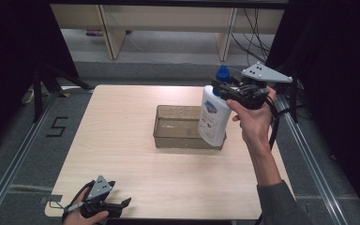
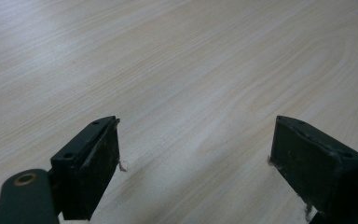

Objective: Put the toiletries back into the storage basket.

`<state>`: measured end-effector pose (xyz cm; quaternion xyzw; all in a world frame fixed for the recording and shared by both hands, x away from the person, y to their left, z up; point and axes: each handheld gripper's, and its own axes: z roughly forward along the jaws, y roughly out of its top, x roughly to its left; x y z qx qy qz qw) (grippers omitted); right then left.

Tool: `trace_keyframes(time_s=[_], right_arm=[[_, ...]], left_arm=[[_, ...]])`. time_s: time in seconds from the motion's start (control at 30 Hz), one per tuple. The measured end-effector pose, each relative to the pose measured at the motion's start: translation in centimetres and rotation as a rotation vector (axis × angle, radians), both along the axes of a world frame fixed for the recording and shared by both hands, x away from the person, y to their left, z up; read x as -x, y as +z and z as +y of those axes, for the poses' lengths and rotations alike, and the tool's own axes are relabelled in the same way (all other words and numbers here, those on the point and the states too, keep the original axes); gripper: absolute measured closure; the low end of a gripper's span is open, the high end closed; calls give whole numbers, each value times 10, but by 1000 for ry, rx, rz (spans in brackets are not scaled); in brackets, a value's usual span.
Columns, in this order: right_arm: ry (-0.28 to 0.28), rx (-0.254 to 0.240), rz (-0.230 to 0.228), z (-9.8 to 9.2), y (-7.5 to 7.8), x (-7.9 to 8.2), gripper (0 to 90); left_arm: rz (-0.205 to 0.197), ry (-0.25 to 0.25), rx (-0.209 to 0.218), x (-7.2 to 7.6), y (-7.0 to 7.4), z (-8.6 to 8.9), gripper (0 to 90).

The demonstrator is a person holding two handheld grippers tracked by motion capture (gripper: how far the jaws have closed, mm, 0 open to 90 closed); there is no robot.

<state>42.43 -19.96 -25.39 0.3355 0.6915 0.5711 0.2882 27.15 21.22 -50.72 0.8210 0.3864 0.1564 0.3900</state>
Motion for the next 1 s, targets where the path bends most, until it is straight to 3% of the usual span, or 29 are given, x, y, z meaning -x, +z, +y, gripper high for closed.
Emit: trace_keyframes(time_s=[0.23, 0.27, 0.37, 0.43, 0.5, 0.7, 0.87, 0.93, 1.0], right_arm=[[-34, -17, 7, -3, -7, -18, 618], [-37, -21, 26, -3, -8, -21, 618], [-49, -25, 8, -4, -11, -28, 618], [-46, -29, 15, -6, -12, -32, 618], [-51, -27, 3, -7, -14, -36, 618], [-71, -25, 26, -8, -21, -46, 618], [-76, -19, 31, -9, -26, -52, 618], [-81, -24, 32, -8, -28, -53, 617], [-82, -20, 33, -9, -31, -55, 617]], left_arm=[[-5, -4, 8, 0, -1, 0, 150], [-5, -4, 8, 0, -1, 0, 150], [3, -6, 4, 0, 0, 0, 150], [-1, -1, -26, -1, 0, 1, 150], [-5, 2, -18, -1, 0, 1, 150], [0, -5, -9, 0, 0, 1, 150], [-4, -3, -20, -1, 0, 1, 150], [1, -4, 3, 0, 0, 0, 149], [-7, -1, -23, -1, 0, 1, 149]])
